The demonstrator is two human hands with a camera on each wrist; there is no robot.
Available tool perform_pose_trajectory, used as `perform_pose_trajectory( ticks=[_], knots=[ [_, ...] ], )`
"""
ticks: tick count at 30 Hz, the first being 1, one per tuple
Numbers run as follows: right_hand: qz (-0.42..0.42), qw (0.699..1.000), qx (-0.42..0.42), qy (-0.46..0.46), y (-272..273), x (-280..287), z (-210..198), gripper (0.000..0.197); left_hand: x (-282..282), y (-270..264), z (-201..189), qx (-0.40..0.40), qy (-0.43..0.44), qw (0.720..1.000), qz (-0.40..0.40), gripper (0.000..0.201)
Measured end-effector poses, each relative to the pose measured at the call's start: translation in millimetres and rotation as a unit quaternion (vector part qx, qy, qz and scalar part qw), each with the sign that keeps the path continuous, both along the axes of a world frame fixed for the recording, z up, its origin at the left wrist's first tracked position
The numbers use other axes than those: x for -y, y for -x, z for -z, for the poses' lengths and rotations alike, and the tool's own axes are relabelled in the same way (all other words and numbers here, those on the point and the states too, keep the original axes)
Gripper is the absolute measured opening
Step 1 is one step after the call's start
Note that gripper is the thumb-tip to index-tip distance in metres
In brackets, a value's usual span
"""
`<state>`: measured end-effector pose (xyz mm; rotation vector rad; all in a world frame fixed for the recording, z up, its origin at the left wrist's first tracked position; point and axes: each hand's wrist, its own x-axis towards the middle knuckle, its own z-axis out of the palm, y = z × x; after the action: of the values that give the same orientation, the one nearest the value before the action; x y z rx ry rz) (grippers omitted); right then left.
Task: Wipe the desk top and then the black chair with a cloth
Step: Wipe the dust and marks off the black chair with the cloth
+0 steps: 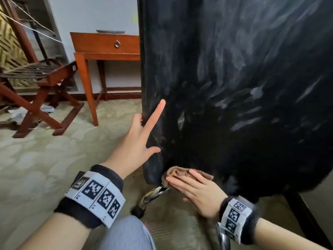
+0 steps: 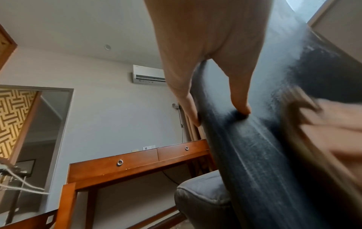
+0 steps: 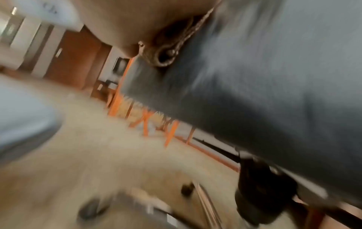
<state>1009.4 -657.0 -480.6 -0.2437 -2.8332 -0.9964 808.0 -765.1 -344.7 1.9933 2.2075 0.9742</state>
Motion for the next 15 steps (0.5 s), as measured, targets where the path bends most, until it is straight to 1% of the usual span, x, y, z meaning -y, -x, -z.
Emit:
perform_pose_trajectory(
  ticks=[1,2,3,4,6,7,8,9,10,11,12,13,14,15],
  knots=[
    [0.0,0.999,0.039,-0.008,-2.6,-1.5,1.4,0.056,-0.6,1.2,-1.9,0.0,0.0,1.0,-0.001,0.12],
    [-0.008,0.998,0.056,-0.017,-2.6,-4.2,-9.1,0.055,-0.2,2.3,-3.9,0.0,0.003,1.0,-0.003,0.12],
    [-0.03,0.998,0.041,-0.031,-1.0,-8.4,-23.9,0.055,-0.4,2.8,-4.3,0.001,0.007,1.0,-0.003,0.121],
    [-0.044,0.998,0.005,-0.048,1.8,-13.1,-45.7,0.057,-1.1,2.2,-4.1,0.001,0.005,1.0,-0.004,0.121],
    [-0.04,0.989,-0.113,-0.084,10.9,-16.3,-109.0,0.059,-2.5,0.9,-2.3,0.007,-0.005,1.0,-0.01,0.122],
    [-0.027,0.981,-0.16,-0.108,15.8,-17.1,-140.6,0.057,-2.9,1.3,-1.0,0.012,-0.008,1.0,-0.008,0.121],
    [-0.008,0.975,-0.191,-0.117,19.4,-17.2,-163.7,0.055,-3.5,2.7,-0.5,0.019,-0.011,1.0,-0.001,0.119],
    [0.019,0.972,-0.21,-0.105,24.6,-14.7,-175.8,0.055,-3.0,5.7,-0.8,0.031,-0.012,0.999,0.011,0.115],
    [0.037,0.97,-0.223,-0.087,29.9,-11.0,-172.4,0.058,-1.2,8.5,-2.7,0.047,-0.013,0.999,0.024,0.111],
    [0.046,0.973,-0.213,-0.071,34.8,-7.7,-152.8,0.062,1.0,11.8,-4.8,0.059,-0.017,0.998,0.035,0.106],
    [0.051,0.984,-0.165,-0.041,39.7,-1.6,-119.8,0.069,3.0,15.3,-6.9,0.069,-0.016,0.997,0.042,0.103],
    [0.048,0.995,-0.088,-0.007,42.3,7.8,-78.5,0.077,4.6,18.9,-8.3,0.075,-0.004,0.996,0.048,0.101],
    [0.045,0.999,-0.001,0.019,41.7,17.5,-39.2,0.081,5.9,20.8,-9.1,0.076,0.015,0.996,0.054,0.1],
    [0.04,0.998,0.054,0.017,40.1,22.5,-12.1,0.081,6.4,20.7,-9.7,0.076,0.028,0.995,0.057,0.1]
  ],
)
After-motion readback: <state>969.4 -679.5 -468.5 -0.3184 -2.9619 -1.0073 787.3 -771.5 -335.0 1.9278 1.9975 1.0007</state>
